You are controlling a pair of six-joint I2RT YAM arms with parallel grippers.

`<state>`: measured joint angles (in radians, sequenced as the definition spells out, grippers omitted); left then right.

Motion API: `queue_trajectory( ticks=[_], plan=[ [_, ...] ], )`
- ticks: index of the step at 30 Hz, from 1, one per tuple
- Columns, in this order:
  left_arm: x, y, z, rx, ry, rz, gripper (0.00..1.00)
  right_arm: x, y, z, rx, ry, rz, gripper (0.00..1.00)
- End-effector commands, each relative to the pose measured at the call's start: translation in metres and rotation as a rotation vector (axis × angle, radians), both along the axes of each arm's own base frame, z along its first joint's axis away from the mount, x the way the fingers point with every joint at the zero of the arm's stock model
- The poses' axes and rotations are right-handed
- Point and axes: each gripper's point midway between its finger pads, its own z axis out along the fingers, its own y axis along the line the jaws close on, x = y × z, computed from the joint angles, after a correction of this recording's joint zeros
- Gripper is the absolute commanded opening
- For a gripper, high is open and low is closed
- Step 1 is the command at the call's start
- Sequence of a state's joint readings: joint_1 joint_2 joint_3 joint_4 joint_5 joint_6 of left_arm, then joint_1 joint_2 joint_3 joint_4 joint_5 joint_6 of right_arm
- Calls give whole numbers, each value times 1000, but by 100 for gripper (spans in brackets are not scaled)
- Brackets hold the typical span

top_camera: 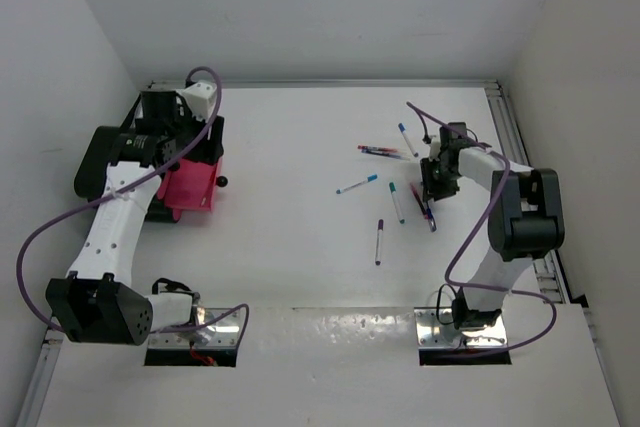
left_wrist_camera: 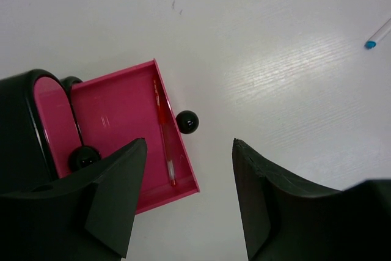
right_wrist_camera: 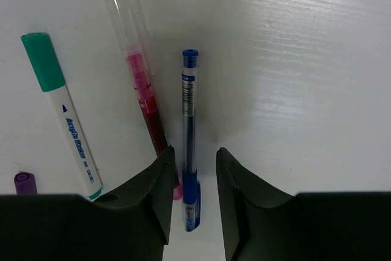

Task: Sort the stationery into containers
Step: Pick up the pen from the center of the board.

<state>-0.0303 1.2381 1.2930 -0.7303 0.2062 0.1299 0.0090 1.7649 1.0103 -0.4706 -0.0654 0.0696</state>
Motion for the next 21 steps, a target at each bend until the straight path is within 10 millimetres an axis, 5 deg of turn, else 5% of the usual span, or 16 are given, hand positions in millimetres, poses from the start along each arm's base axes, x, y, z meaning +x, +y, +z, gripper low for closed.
queue_trajectory(
  ticks=[1,8,17,21],
  plan=[
    [3,2,16,1,-68,11,65,23,7,9,38,-55,-10,33],
    [1,4,17,-22,-72,27,64,29,8,-7,-8,-39,-5,30],
    [1,3,19,-1,-75,-20,64,26,0,-23,-49,13,-15,7],
    [-11,-21,30,-31,-153,-206,63,27,5,8,-6,-38,12,0]
  ],
)
